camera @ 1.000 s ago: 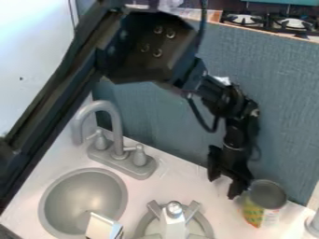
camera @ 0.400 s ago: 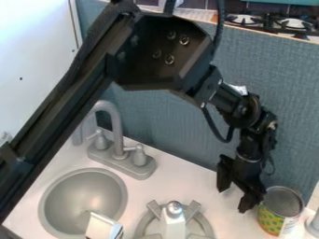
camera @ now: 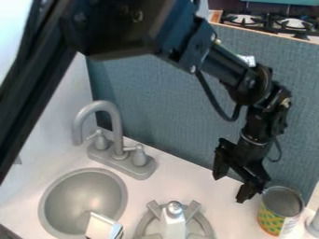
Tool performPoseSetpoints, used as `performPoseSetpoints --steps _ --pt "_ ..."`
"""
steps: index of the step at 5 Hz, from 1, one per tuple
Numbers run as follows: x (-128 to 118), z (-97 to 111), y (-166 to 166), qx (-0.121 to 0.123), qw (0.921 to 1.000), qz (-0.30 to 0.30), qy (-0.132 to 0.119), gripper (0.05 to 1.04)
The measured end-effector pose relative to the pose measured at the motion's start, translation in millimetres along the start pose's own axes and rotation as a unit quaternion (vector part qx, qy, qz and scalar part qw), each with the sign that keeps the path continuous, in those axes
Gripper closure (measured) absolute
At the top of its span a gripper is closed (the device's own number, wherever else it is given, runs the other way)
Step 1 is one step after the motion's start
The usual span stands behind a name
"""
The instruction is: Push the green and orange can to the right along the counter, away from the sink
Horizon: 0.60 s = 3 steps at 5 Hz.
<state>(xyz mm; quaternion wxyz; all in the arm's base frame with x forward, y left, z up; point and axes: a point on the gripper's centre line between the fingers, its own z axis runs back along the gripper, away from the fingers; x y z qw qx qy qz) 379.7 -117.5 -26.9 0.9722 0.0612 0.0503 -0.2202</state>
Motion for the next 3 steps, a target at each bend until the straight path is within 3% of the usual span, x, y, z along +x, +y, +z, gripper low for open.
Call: performPoseSetpoints --steps 1,2,3 --pt "-12 18 -24 -0.052 0.9982 -0.032 0.001 0.076" --pt "-22 28 -71 -0.095 0.9929 -0.069 0.02 0.076" --pt "-33 41 -119 -0.084 0.9885 -0.125 0.009 0.076"
